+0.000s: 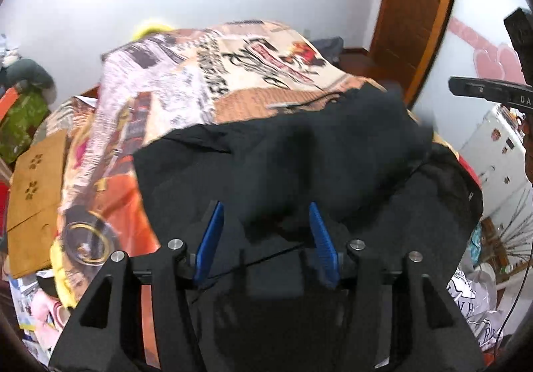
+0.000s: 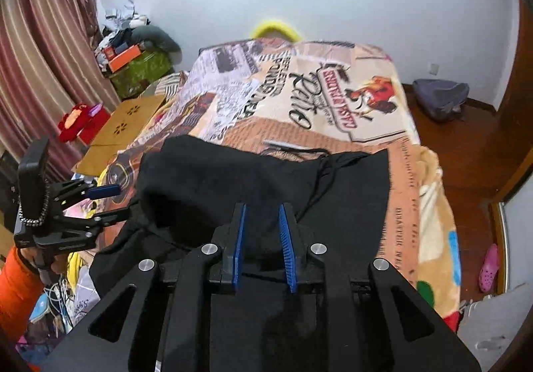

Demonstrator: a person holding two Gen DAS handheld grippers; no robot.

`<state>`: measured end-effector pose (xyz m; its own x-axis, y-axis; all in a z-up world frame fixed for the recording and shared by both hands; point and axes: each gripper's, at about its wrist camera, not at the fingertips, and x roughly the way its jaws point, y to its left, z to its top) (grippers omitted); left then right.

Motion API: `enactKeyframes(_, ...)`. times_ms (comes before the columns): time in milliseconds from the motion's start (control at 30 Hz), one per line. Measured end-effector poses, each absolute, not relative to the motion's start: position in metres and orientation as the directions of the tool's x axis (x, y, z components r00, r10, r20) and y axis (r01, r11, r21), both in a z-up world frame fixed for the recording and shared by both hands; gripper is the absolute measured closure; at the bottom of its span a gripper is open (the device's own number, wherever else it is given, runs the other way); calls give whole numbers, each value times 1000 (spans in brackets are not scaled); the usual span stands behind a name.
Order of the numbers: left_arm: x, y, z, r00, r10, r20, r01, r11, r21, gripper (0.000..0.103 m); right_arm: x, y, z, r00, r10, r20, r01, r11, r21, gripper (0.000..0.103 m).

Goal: Fold large clothes

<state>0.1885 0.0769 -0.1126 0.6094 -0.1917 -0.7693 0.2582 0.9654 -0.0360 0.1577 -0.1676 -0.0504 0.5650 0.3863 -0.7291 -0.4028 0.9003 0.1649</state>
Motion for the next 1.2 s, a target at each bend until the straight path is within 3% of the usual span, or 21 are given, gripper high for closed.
enactKeyframes(233,198,93,-89,668,-152,-728,187,982,-33,45,160,-153,-33,609,412,-678,-411,895,174,68)
enactKeyframes(367,209,86,-103,646,-180,-741,181,980,-81,45,164,-132,-40,595,433,-677,-434,882,183,53)
enactKeyframes(667,213,62,-179,531,-137,-836,201,979,-33,45,168,-105,-131,450,315,-835,-458,885,87,52)
enactKeyframes(800,207,63,-208,493,-136,-859,188,981,-48,35,162,-116,-173,384,269,-883,-439,895,82,52)
enactKeyframes(967,205,71,-210,488,-161,-858,153,983,-98,34,148,-115,-166,434,230,-871,-462,887,4,52)
enactKeyframes(1200,201,101,-165,586,-143,-798,88,990,-113,34,150,-127,-131,477,290,-829,-456,889,49,52)
